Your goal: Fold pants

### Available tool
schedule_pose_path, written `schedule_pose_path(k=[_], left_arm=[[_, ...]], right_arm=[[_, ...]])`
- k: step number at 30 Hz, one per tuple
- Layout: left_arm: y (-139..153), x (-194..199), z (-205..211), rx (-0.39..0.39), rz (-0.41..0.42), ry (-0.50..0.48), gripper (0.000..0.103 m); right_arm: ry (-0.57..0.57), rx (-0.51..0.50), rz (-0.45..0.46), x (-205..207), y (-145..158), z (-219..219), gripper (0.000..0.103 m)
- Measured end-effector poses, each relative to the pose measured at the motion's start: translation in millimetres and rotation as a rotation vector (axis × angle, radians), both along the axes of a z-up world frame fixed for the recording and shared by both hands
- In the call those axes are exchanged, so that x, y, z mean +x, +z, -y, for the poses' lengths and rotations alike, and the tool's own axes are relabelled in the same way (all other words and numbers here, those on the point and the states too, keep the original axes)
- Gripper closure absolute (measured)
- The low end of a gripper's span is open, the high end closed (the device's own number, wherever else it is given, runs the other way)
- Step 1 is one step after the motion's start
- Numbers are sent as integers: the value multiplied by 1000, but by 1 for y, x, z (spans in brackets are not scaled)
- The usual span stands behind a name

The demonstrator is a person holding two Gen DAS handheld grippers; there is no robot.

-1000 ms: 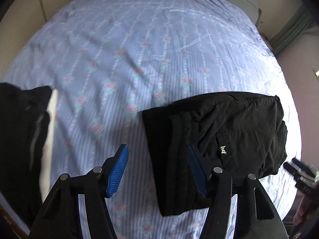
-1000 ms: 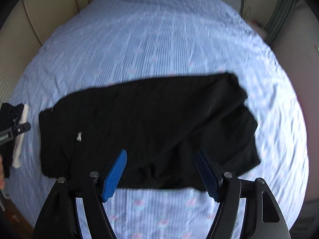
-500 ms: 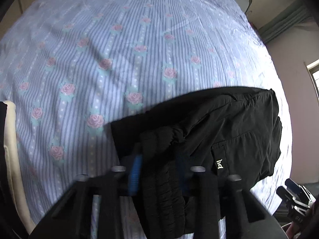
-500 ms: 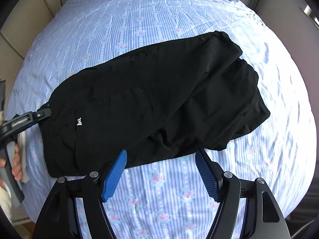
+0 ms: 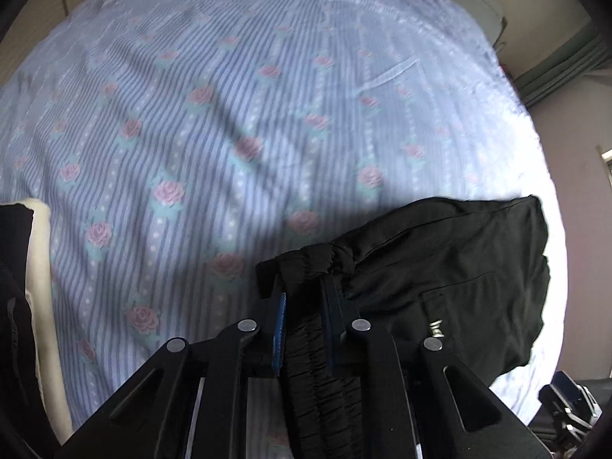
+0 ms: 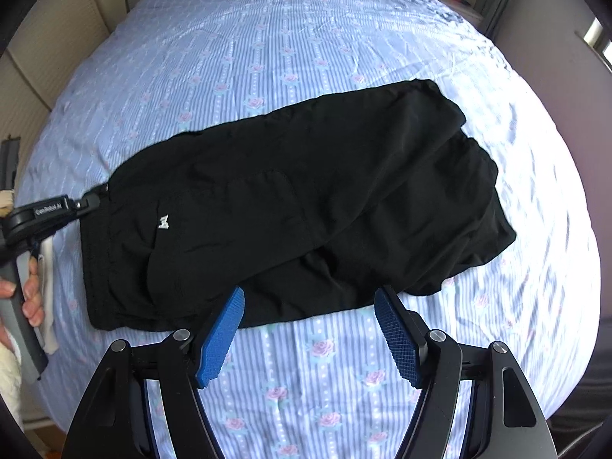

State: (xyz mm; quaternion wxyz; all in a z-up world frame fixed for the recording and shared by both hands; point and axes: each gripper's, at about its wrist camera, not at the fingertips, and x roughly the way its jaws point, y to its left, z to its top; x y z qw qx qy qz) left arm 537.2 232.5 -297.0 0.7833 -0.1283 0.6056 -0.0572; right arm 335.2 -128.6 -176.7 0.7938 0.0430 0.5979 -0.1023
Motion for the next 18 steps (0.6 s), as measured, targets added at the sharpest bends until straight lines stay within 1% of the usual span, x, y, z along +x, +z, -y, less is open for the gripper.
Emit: schedule_pose_path(k=[1,2,4,5,6,7,8,9,11,12,13,16,18], left_arm=[[-1,0,1,23,-2,1,77],[-1,-1,2,52,-7,0,73],[4,-4,8,122,2,-15,56],[11,-8,10,157,24,-26,53],[23,-13,12,203,56,-40,47],[31,-17,14,230,82,-46,40],[45,-25,15,258,122,-53,38],[59,-34,18,265,158,-66,38],[84,-56,30,252,221,-122,38],[92,-67,38,242,240,-150,38],[102,-83,51,218,261,-200,38],[113,-111,88,156,289,-292,39],[117,-130,118,108,300,-339,39]], right_arm=[[-10,0,-7,0,-1,2,32],[-14,2,-10,0,-2,4,32],[-18,7,-18,-3,-4,7,32],[-16,7,-19,-4,-4,9,32],[-16,7,-17,-6,-4,11,32],[-19,11,-9,-10,-3,14,32],[-22,18,3,-15,-1,19,32],[-25,22,15,-20,0,24,32],[-23,24,45,-32,5,37,32],[-21,30,59,-38,7,43,32],[-16,44,80,-44,10,51,32],[16,60,123,-65,18,78,32],[38,75,136,-76,21,97,32]])
